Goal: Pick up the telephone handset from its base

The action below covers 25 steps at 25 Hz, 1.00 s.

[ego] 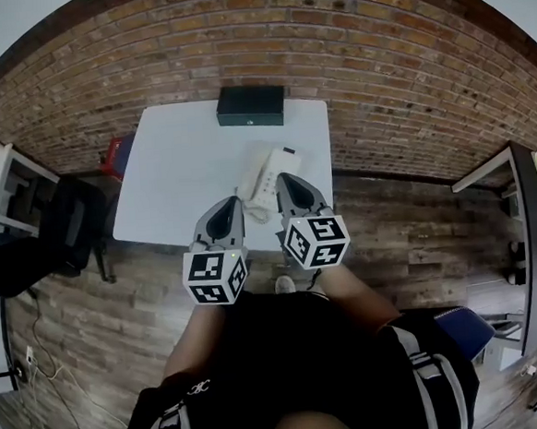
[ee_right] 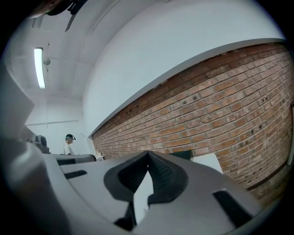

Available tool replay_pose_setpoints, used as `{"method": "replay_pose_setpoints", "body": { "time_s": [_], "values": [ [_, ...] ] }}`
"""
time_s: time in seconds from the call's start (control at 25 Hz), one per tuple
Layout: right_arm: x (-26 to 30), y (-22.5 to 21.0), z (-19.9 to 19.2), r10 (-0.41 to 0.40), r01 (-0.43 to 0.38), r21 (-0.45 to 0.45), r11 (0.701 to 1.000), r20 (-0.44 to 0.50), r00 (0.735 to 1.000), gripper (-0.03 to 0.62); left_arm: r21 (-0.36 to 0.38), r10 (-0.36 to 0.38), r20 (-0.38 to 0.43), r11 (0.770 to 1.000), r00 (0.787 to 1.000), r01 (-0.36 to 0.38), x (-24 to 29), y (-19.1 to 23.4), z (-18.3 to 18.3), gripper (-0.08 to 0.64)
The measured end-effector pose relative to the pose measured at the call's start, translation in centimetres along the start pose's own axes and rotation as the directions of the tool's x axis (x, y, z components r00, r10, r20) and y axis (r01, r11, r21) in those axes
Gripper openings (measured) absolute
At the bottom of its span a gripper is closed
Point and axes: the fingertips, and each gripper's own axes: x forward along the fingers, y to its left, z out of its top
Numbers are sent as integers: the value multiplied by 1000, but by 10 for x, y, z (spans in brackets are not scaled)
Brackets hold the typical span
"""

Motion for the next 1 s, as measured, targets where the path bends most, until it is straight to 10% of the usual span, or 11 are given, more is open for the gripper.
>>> {"method": "replay_pose_setpoints", "body": {
  "time_s": [0.44,1.0],
  "values": [
    [50,3,-10,-6,7,41,999,-33,999,-2,-18,-30,-8,999,1000,30,38,38,-2,2],
    [136,-7,-45,-279,283,40,958,-75,957,0,-12,-164,-38,987,986,163,80,129,17,2]
  ]
}}
